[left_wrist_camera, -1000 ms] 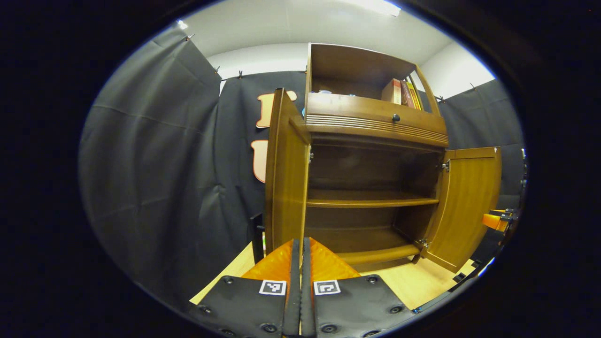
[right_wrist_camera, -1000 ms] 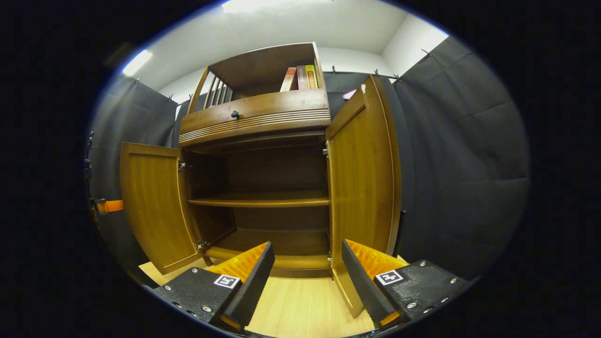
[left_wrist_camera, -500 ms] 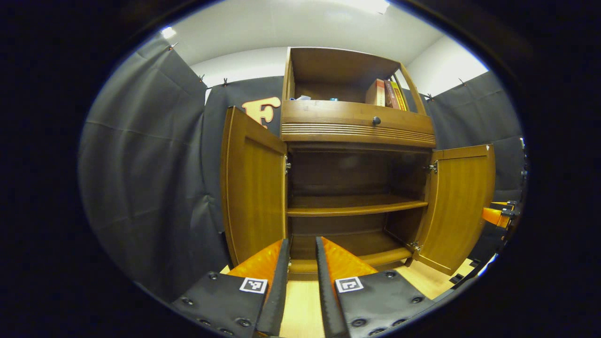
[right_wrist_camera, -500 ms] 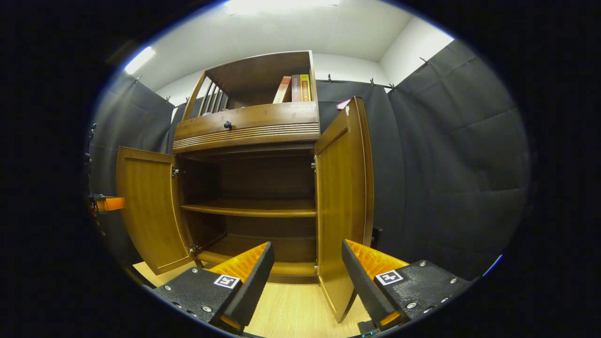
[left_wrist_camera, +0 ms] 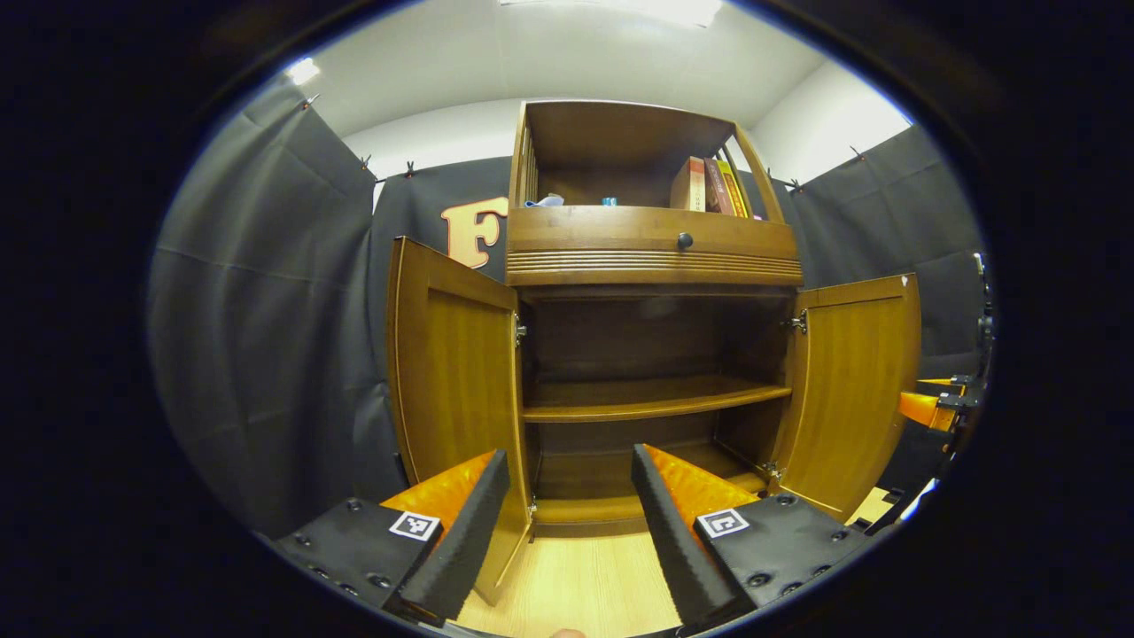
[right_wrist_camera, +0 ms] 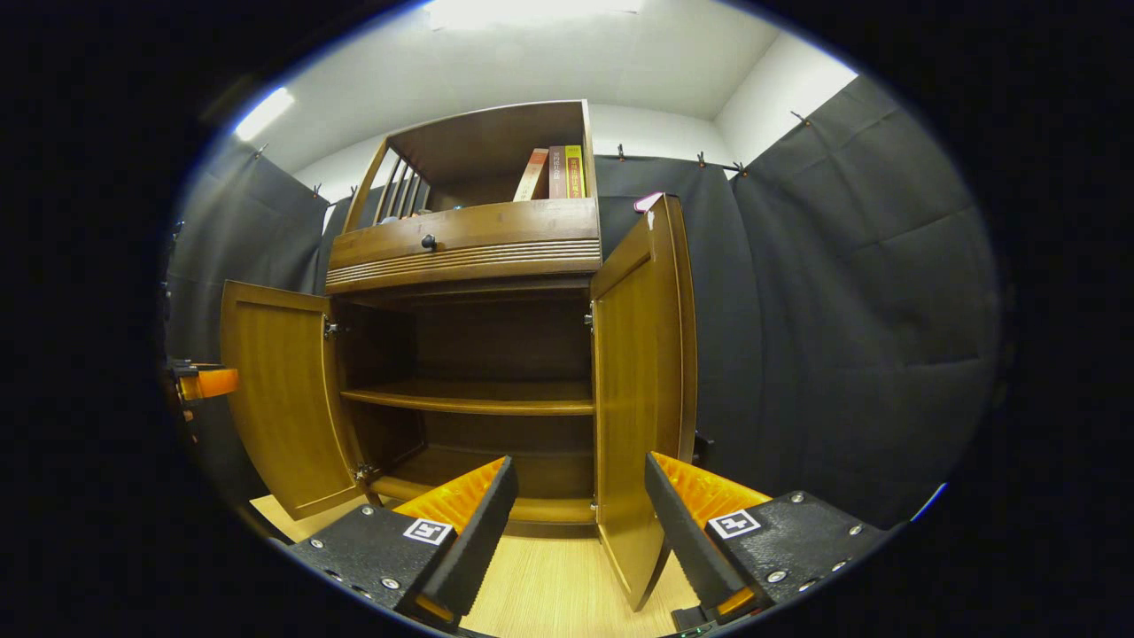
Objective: Open the right door of the double-door shoe cabinet with the right hand, and open the left door with the left hand.
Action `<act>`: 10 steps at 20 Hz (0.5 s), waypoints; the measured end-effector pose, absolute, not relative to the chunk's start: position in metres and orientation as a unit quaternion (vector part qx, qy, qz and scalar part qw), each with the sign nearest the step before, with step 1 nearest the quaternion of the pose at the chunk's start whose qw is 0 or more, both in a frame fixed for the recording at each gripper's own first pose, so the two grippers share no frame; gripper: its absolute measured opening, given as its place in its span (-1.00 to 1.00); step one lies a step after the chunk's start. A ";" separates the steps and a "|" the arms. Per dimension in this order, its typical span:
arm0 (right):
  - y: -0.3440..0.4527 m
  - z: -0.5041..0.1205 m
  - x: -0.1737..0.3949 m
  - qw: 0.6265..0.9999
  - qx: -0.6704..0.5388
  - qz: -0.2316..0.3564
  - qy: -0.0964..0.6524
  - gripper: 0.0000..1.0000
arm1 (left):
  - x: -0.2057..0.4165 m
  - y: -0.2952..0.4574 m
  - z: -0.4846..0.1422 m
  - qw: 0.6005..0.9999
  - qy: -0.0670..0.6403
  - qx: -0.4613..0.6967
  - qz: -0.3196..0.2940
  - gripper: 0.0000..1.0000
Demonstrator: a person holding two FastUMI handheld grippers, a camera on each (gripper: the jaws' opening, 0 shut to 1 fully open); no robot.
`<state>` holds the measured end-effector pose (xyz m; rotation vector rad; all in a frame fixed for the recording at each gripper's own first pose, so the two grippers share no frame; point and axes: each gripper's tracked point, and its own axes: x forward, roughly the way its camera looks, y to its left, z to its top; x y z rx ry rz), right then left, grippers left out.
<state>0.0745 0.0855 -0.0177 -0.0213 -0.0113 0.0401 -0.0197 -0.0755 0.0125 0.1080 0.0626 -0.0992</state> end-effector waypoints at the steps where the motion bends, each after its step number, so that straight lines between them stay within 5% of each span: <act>1: 0.085 -0.017 0.075 1.000 -0.011 0.020 -0.006 1.00 | -0.020 -0.075 0.014 0.997 0.028 0.056 -0.047 0.83; 3: 0.085 -0.017 0.075 1.000 -0.010 0.019 -0.006 1.00 | -0.021 -0.075 0.016 0.997 0.023 0.057 -0.045 1.00; 5: 0.084 -0.017 0.074 1.000 -0.010 0.018 -0.006 1.00 | -0.022 -0.077 0.017 0.997 0.021 0.058 -0.047 1.00; 6: 0.084 -0.017 0.074 1.000 -0.009 0.018 -0.006 0.80 | -0.023 -0.078 0.017 0.997 0.020 0.059 -0.047 1.00; 10: 0.082 -0.017 0.074 1.000 -0.007 0.016 -0.007 0.80 | -0.023 -0.077 0.017 0.997 0.019 0.061 -0.047 1.00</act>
